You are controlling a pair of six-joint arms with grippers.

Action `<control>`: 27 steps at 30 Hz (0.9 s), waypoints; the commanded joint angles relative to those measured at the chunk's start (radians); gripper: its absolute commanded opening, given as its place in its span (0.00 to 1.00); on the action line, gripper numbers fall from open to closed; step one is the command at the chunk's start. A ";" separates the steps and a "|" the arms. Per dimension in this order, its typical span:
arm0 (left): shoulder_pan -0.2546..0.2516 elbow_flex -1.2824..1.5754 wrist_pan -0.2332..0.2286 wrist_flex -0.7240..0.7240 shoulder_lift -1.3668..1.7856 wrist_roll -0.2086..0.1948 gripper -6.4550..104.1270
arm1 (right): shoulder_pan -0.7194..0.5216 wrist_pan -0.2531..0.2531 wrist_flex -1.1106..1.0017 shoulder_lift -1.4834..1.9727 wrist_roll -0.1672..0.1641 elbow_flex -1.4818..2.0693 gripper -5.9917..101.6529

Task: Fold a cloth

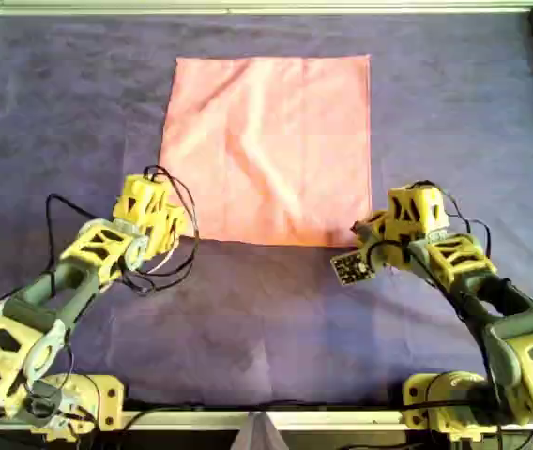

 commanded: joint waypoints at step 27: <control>-0.026 -0.067 0.020 -0.012 0.061 -0.008 0.05 | -0.006 -0.009 -0.086 0.035 0.002 -0.069 0.04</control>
